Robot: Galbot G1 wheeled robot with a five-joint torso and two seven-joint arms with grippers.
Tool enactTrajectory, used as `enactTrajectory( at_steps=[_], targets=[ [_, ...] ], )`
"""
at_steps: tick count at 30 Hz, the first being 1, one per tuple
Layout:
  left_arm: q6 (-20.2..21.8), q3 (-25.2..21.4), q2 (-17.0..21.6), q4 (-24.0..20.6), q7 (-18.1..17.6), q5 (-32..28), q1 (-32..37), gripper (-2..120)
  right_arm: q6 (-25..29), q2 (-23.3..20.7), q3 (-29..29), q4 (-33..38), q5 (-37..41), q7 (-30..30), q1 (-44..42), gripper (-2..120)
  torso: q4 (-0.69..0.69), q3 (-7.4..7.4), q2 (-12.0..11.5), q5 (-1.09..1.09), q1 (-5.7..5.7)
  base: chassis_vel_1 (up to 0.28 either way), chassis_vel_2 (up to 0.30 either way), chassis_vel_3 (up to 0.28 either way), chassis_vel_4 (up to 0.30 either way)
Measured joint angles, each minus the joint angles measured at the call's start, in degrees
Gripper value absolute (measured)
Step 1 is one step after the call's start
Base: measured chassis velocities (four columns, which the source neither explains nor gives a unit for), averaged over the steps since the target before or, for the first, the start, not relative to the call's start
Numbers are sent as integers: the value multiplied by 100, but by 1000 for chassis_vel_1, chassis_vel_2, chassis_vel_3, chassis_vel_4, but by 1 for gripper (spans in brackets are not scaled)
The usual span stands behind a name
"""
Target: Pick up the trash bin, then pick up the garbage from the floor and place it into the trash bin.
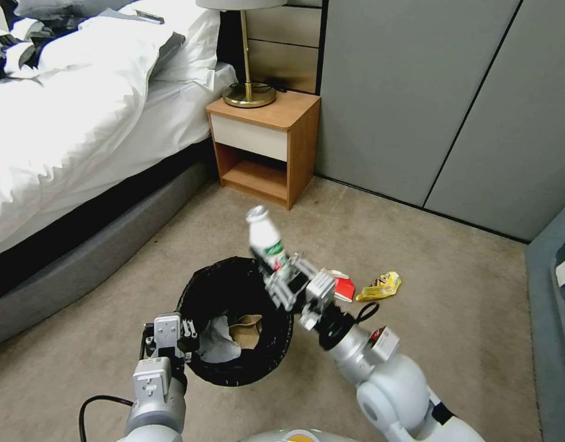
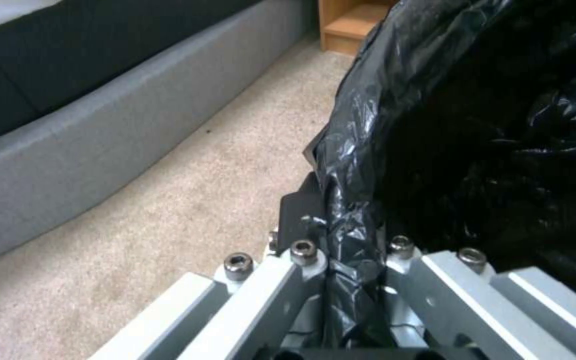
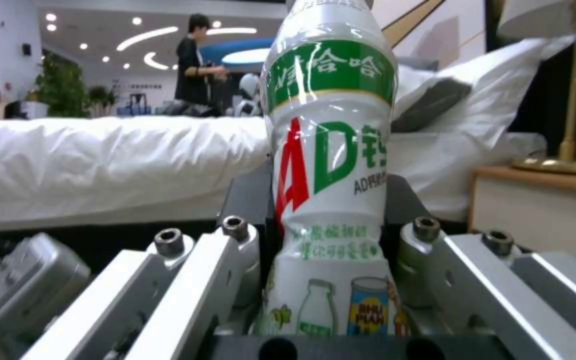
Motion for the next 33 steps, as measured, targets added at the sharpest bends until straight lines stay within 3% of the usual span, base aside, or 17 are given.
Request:
enactTrajectory(
  at_steps=[9, 18, 20, 25, 31, 33],
  targets=[
    [9, 15, -20, 5, 6, -3, -7, 1, 22, 171, -490, -644, -275, 26, 87, 22, 0, 0, 0, -1, 0, 0, 0, 0, 0],
    [10, 45, -46, -68, 12, 7, 10, 1, 38, 293, -616, -1164, -412, 120, 221, 21, 0, 0, 0, -1, 0, 0, 0, 0, 0],
    [14, 45, -54, -72, 13, 6, -3, 1, 38, 298, -625, -1180, -443, 120, 208, 31, 0, 0, -1, -1, 0, 0, 0, 0, 0],
    [25, 45, -58, -73, 14, 4, -28, 1, 45, 304, -631, -1186, -485, 120, 169, 40, 0, 0, 0, -1, 0, 0, 0, 0, 0],
    [84, 23, -58, -73, 34, -25, -135, 1, 140, 282, -565, -1184, -617, 110, -30, 70, 0, 0, -1, -1, 0, 0, 0, 0, 0],
    [100, 19, -54, -73, 40, -36, -154, 1, 157, 282, -525, -1165, -644, 92, -79, 74, 0, 0, -1, -1, 0, 0, 0, 0, 0]
  ],
)
